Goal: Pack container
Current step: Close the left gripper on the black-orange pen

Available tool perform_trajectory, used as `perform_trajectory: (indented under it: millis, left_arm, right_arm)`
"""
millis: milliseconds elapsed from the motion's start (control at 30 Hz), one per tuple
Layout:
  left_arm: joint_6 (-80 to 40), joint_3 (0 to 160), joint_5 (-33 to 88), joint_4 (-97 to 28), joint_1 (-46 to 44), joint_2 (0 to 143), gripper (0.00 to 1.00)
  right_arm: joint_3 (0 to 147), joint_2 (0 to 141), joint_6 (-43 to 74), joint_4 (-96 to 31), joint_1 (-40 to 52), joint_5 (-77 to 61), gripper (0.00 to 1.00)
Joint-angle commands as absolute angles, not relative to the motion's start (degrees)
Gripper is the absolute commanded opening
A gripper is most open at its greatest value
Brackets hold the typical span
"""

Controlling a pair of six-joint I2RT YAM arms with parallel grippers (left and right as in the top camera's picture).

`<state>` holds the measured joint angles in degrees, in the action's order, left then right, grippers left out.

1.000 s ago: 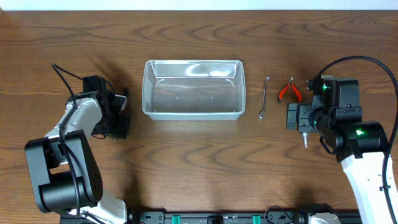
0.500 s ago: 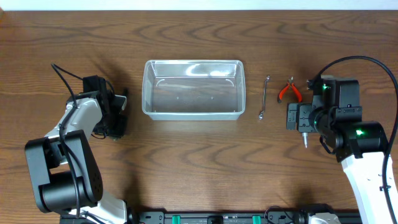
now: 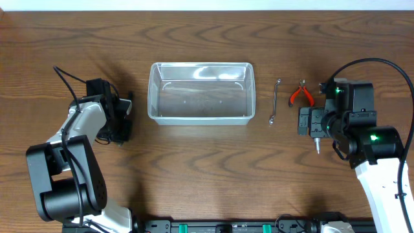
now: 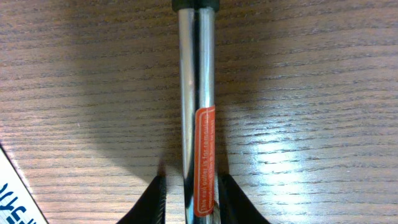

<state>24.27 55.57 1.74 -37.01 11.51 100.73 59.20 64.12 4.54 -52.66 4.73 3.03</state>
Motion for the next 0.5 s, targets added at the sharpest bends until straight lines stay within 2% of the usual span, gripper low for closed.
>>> perform_trajectory:
  millis: [0,33,133,200,467]
  left_arm:
    - [24.8,54.74,1.93,-36.99,11.44,100.88,0.19]
    - [24.8,54.74,1.93,-36.99,11.44,100.88,0.15]
    - [24.82,54.74,1.96,-36.99,11.44,100.88,0.13]
    - [24.8,54.74,1.93,-36.99,11.44,100.88,0.06]
    - [24.8,54.78,1.93,-36.97,11.44,100.71,0.06]
  right_arm:
    - [60.58,64.18,4.16,-52.53,4.47,3.22,0.99]
    - [60.58,64.18,4.16,-52.56,4.47,3.25,0.99]
    - [60.58,64.18,4.19,-52.58,4.47,3.22,0.99]
    - [60.58,64.18,4.16,-52.53,4.47,3.22,0.99]
    - [60.58,64.18,4.16,-52.51,4.47,3.25,0.99]
